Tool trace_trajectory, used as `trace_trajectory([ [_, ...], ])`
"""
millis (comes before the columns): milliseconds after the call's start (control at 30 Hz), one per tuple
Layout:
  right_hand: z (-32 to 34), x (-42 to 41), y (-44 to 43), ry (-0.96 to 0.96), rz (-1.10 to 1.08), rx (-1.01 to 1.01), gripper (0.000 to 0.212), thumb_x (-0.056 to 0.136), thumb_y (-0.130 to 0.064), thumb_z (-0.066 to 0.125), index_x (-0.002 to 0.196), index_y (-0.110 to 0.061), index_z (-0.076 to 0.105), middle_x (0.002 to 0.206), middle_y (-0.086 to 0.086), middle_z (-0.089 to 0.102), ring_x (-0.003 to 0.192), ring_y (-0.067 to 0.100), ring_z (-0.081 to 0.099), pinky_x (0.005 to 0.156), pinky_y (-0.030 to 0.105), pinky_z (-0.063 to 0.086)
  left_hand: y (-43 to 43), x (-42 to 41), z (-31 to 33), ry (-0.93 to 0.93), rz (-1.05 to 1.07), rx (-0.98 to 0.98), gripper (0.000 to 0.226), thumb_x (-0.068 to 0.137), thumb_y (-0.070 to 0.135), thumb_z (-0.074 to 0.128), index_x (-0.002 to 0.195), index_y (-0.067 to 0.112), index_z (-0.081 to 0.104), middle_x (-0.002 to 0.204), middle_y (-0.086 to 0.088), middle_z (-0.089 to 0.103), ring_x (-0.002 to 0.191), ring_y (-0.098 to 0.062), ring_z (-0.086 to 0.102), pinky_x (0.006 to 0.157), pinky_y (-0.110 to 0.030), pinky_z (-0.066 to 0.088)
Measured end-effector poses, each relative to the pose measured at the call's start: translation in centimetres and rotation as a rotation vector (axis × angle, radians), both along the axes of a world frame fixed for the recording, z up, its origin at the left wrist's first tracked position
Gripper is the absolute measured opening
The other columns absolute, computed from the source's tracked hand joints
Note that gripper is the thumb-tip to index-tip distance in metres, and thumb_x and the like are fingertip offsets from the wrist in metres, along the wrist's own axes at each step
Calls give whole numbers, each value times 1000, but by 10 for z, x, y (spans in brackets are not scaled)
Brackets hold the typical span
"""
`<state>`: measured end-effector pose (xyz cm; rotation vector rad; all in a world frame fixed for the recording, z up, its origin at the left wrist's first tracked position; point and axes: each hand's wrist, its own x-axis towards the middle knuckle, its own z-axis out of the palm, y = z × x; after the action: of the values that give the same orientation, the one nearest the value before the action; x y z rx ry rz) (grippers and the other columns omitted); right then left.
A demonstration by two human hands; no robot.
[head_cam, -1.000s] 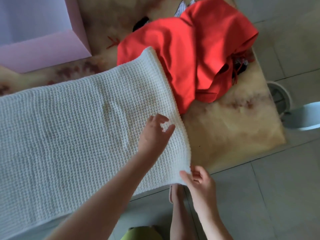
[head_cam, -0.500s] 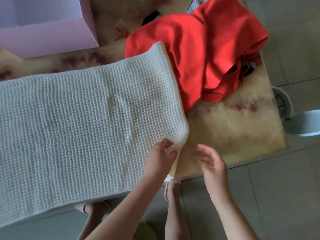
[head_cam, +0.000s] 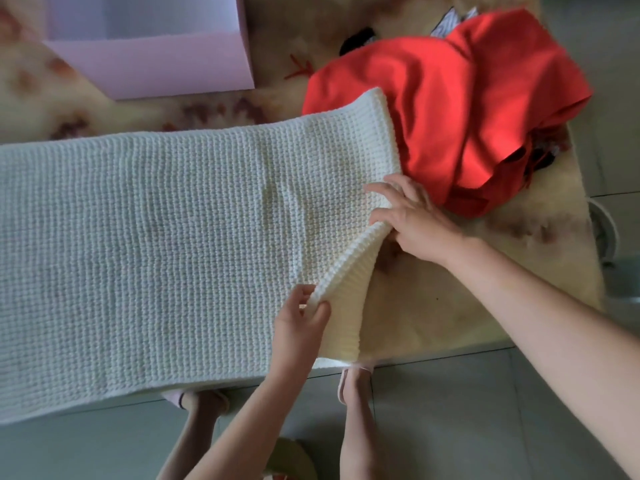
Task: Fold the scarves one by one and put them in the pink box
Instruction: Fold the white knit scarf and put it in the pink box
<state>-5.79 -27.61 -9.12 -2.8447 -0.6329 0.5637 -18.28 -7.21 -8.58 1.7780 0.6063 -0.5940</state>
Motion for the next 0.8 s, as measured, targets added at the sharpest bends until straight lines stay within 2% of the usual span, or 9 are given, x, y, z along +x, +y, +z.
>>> trace_trajectory([
  [167, 6, 37, 30, -111, 33, -42, 47, 70, 18, 49, 98, -16, 64, 147, -1, 39, 140, 27, 17, 110, 37, 6, 53, -10, 6, -6, 120, -10, 8, 90, 14, 58, 91, 22, 57, 82, 5, 64, 72, -9, 60, 58, -20, 47],
  [300, 15, 71, 64, -213, 57, -29, 44, 63, 18, 57, 89, -15, 69, 125, 1, 60, 130, 34, 34, 101, 29, 8, 97, -21, 11, -50, 228, -5, 11, 88, 12, 61, 87, 22, 59, 75, 5, 64, 69, -7, 60, 61, -20, 46],
  [367, 22, 87, 86, -196, 55, -6, 40, 63, 15, 61, 89, -14, 70, 117, 1, 64, 126, 28, 31, 102, 30, 9, 120, -27, 14, -58, 288, -4, 10, 89, 12, 61, 87, 22, 60, 73, 5, 63, 66, -3, 58, 59, -17, 44],
  [433, 24, 104, 107, -180, 57, -18, 36, 65, 10, 65, 88, -18, 70, 111, 1, 64, 123, 25, 28, 104, 32, 9, 145, -32, 16, -62, 344, -4, 9, 89, 13, 61, 87, 22, 60, 71, 5, 63, 63, -2, 56, 60, -18, 43],
  [533, 26, 131, 145, -172, 52, -119, 37, 67, -2, 71, 87, -32, 63, 102, -4, 54, 125, 34, 35, 107, 35, 7, 183, -42, 18, -46, 436, 2, 8, 89, 15, 61, 87, 23, 61, 70, 4, 65, 63, -3, 55, 61, -24, 43],
  [600, 33, 146, 186, -174, 31, -125, 29, 71, -5, 70, 84, -31, 66, 100, 1, 53, 123, 35, 33, 108, 40, 14, 208, -50, 19, -31, 517, 6, 8, 88, 16, 62, 88, 24, 62, 72, 1, 67, 68, -10, 59, 63, -26, 44],
  [700, 45, 163, 271, -123, 153, -86, 28, 76, -4, 65, 79, -32, 64, 96, 5, 54, 120, 33, 36, 101, 29, 10, 249, -61, 20, -4, 664, -16, 10, 89, 15, 61, 89, 25, 63, 72, 1, 68, 71, -15, 61, 69, -35, 48],
  [733, 48, 167, 303, -128, 218, -74, 26, 76, -8, 67, 78, -33, 62, 95, 4, 54, 119, 31, 39, 95, 24, 9, 264, -64, 20, -10, 706, -23, 10, 89, 15, 60, 89, 25, 63, 73, 1, 68, 70, -12, 61, 70, -33, 48],
  [800, 49, 175, 367, -119, 307, -50, 20, 73, -14, 71, 79, -31, 64, 93, 5, 55, 115, 28, 44, 86, 18, 8, 293, -69, 23, -34, 767, -12, 10, 91, 13, 57, 95, 20, 63, 77, -1, 67, 65, -3, 58, 63, -18, 46],
])
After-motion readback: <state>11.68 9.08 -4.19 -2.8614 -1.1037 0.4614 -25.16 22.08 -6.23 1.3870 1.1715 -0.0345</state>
